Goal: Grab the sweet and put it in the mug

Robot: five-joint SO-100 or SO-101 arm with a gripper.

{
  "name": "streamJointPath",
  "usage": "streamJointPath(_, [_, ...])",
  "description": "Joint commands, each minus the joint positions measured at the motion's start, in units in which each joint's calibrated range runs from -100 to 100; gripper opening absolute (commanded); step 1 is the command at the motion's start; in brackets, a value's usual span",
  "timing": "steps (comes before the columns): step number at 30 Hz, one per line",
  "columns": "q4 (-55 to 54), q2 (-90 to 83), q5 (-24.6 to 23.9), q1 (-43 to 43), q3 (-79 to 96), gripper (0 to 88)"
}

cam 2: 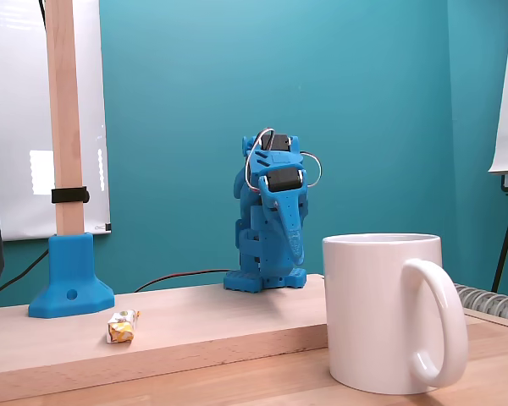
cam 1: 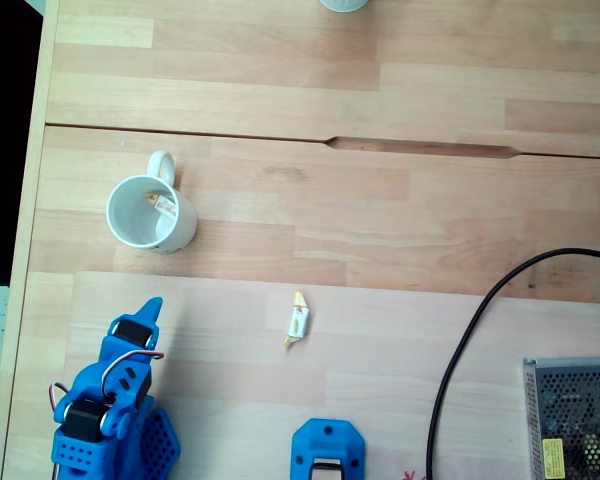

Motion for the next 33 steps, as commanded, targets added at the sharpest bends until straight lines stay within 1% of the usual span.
streamJointPath(1, [-1.1, -0.2, 0.1, -0.1, -3.0, 3.2])
streamJointPath(15, [-1.1, -0.1, 0.2, 1.3, -13.4, 3.3])
streamJointPath(18, [-1.1, -0.1, 0.5, 4.8, -13.7, 3.3])
streamJointPath(27, [-1.1, -0.1, 8.2, 17.9, -11.3, 3.3])
streamJointPath(33, [-1.1, -0.1, 10.7, 25.2, -11.4, 3.3])
